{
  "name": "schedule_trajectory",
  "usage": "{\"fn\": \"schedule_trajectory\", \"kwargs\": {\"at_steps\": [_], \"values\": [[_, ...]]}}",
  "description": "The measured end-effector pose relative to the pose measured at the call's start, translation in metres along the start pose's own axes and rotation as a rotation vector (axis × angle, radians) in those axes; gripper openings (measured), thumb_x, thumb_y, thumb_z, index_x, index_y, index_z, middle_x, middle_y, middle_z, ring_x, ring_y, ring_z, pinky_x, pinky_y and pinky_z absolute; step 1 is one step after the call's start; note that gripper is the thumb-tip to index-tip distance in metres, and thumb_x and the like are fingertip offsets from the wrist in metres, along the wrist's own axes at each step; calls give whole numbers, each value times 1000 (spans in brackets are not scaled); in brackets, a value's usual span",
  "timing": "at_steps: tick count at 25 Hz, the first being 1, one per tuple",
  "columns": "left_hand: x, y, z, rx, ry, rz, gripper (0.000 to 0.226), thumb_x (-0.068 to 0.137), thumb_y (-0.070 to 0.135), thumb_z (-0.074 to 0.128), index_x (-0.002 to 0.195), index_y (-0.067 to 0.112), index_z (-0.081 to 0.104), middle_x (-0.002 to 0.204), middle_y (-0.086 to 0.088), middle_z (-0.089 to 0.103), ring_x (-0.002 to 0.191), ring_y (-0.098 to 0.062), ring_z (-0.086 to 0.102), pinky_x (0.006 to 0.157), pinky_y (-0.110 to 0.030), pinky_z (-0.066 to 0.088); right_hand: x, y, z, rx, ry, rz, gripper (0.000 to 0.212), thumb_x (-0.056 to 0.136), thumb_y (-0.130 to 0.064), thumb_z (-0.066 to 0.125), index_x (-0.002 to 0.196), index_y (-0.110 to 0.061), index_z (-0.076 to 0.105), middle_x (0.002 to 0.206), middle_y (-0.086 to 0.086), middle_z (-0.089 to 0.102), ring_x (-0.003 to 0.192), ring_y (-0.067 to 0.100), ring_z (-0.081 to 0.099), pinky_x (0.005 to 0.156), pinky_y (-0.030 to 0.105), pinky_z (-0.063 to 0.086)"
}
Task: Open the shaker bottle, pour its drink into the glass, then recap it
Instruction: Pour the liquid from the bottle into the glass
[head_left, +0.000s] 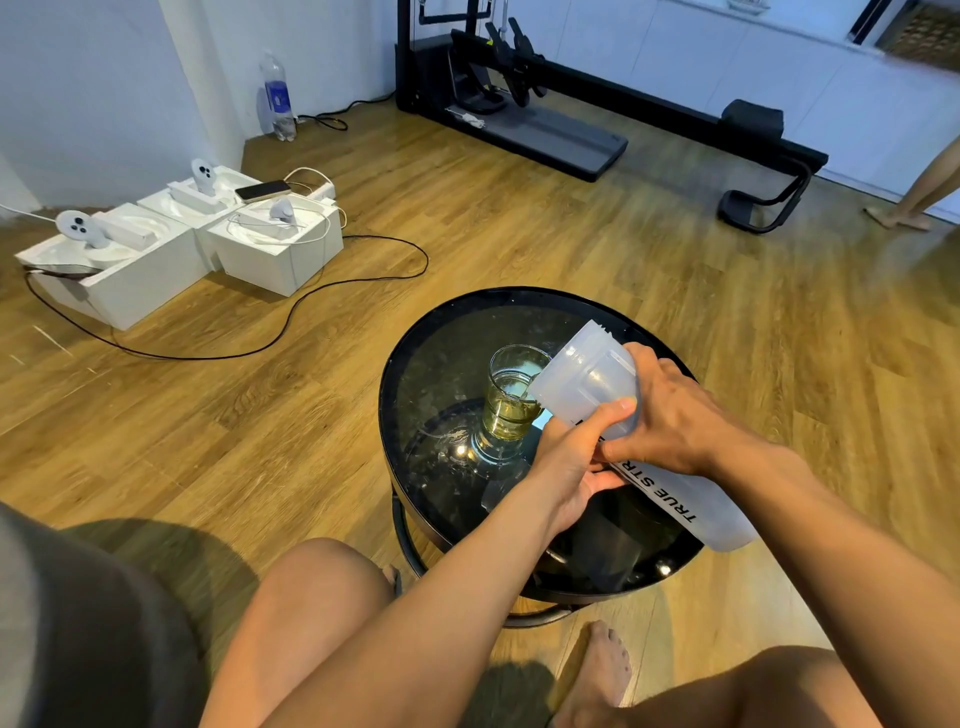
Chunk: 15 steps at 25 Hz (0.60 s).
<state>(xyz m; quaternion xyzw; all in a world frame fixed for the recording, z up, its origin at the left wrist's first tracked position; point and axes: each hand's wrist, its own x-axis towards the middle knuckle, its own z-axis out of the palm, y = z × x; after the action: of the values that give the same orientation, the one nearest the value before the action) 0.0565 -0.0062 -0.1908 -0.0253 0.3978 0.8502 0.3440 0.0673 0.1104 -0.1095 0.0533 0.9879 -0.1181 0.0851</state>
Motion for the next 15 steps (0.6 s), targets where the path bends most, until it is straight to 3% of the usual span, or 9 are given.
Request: {"fn": "schedule_trajectory", "kwargs": {"at_steps": [15], "values": [[-2,2,1,-24,-6,3,28,84,19,73,110,18,64,91,-6,74,96,-28,69,92,-59,53,0,-2,-1,-8,-4,8,101,54,-49,79,136,-26,24,114,8,49,108,33,52,80,44,48]]}}
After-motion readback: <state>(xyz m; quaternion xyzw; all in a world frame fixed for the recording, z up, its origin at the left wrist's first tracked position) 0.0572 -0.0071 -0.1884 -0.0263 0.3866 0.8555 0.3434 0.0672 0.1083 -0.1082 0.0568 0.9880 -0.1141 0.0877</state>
